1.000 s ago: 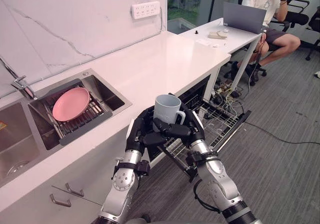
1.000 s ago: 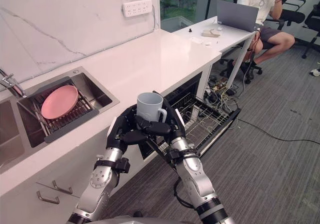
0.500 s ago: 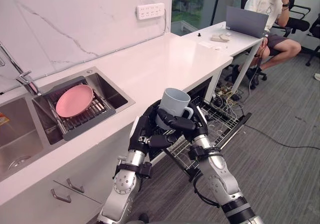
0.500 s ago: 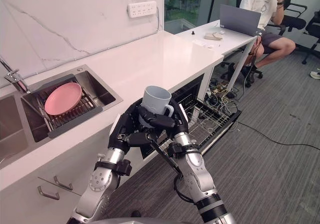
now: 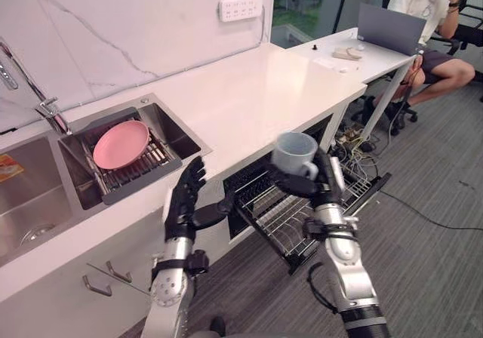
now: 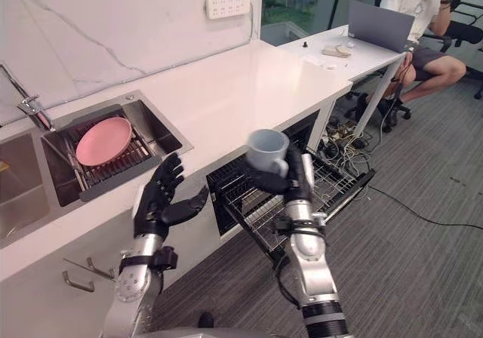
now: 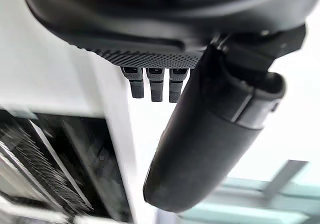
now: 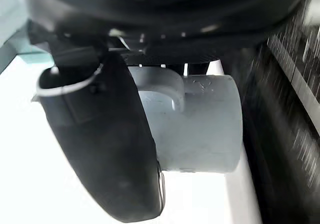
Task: Walk over to the sink, pick up the cup, carry it to the dishwasher, place the cup inside the dishwasher, then close the dishwasher door
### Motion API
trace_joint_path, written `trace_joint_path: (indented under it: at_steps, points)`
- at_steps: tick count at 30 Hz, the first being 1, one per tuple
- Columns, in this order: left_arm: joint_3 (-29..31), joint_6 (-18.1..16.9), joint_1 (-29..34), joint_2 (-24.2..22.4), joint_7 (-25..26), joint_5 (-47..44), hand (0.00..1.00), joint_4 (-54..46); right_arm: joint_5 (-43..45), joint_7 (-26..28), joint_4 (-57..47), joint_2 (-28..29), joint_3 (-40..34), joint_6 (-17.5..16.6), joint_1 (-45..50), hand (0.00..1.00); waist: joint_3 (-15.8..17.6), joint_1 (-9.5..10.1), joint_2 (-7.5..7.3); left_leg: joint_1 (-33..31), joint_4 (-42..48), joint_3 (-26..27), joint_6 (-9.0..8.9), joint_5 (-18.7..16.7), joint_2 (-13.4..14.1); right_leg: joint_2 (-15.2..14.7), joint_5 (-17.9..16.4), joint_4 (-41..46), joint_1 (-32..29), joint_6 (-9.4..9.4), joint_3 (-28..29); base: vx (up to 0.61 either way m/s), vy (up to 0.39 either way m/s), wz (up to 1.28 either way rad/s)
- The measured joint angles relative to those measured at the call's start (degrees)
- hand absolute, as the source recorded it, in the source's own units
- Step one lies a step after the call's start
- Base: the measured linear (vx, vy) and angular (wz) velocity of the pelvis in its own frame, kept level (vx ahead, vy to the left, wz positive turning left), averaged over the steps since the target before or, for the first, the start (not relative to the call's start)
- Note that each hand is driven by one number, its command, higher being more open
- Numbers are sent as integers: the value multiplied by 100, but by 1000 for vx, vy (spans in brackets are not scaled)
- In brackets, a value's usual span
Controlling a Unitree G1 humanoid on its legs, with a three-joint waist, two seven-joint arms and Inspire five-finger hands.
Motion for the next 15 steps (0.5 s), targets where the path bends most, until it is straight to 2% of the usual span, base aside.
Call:
trace_joint_path:
  at_steps: [4,6,8,10,13,15]
  points:
    - [-196,-325,16,145,-164,-55,90,255,-529,-171,614,-270,14,75,-31,30,-4,37,8,-182,2,-139,-16,59,-11,3,5,-46,-78,3,-164,-2,-19,18]
    - [-342,-263,-27,305,-285,-55,90,700,-576,-167,1112,-280,37,105,-242,30,1,78,19,-287,10,-157,-25,86,0,16,11,-31,-165,-1,-193,-32,-19,13]
    - [-460,-76,-107,405,-391,-53,90,1371,-550,-167,1684,-335,43,149,-634,30,160,106,24,-470,162,-172,-27,84,7,20,19,54,-298,-8,-214,-65,-5,7]
    - [-528,212,-210,426,-401,-53,90,2056,-481,-176,2405,-557,44,234,-1373,30,581,145,64,-822,426,-211,-30,79,28,23,24,275,-612,-18,-245,-134,13,7]
    - [-511,298,-214,509,-342,-53,90,2420,-446,-203,3080,-815,30,327,-2079,30,990,275,138,-1157,644,-250,-25,79,52,27,16,534,-949,-31,-269,-159,21,6]
    - [-370,304,-227,567,-253,-57,90,2508,-277,-260,3640,-1032,16,432,-2671,30,1301,461,230,-1391,777,-271,-18,56,65,16,-15,782,-1216,-64,-290,-176,22,4]
